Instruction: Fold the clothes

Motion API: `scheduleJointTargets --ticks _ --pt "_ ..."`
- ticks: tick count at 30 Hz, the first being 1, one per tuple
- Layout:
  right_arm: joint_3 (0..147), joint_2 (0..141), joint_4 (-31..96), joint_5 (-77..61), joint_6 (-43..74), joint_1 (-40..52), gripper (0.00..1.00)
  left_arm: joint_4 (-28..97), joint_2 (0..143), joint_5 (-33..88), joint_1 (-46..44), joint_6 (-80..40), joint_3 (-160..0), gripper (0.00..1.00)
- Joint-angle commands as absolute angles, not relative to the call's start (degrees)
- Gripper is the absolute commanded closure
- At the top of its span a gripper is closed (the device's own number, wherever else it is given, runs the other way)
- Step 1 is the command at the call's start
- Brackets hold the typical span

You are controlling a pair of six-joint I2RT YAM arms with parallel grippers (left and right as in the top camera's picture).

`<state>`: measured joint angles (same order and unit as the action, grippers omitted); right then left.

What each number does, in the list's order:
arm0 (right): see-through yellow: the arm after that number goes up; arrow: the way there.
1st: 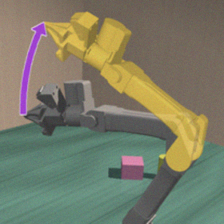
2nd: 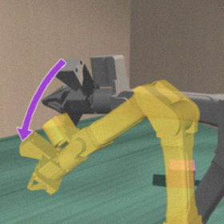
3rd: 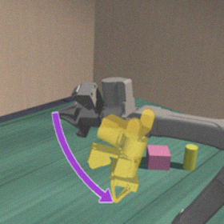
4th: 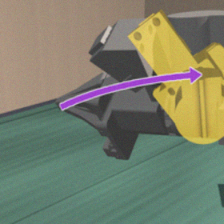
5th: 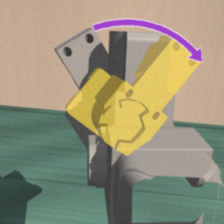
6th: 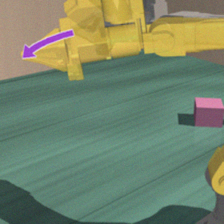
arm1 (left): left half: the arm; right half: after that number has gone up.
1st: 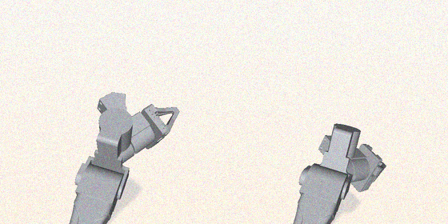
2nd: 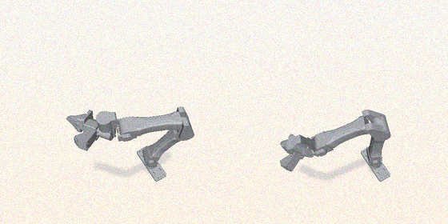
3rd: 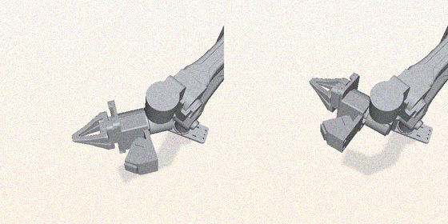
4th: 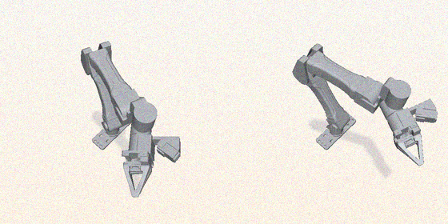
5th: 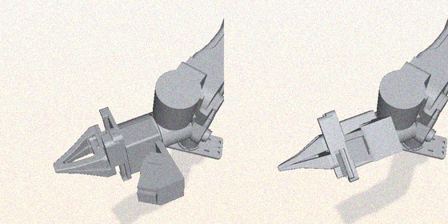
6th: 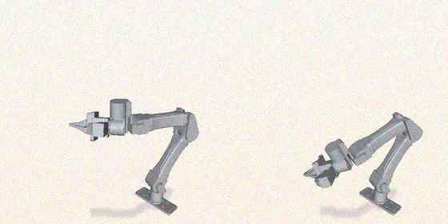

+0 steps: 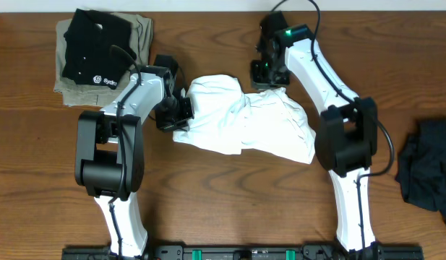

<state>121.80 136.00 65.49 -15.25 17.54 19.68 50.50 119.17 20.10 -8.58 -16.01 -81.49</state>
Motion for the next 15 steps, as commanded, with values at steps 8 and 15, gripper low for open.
scheduleJointTargets --ticks 8,15 --pt "121.73 135.66 66.22 -23.75 15.77 30.87 0.99 51.03 118.87 16.01 -8.1 -15.07 -80.49 0.94" --pt "121.69 138.61 69.82 -15.18 21.23 33.19 0.99 51.55 118.87 15.99 -8.1 -15.07 -80.49 0.94"
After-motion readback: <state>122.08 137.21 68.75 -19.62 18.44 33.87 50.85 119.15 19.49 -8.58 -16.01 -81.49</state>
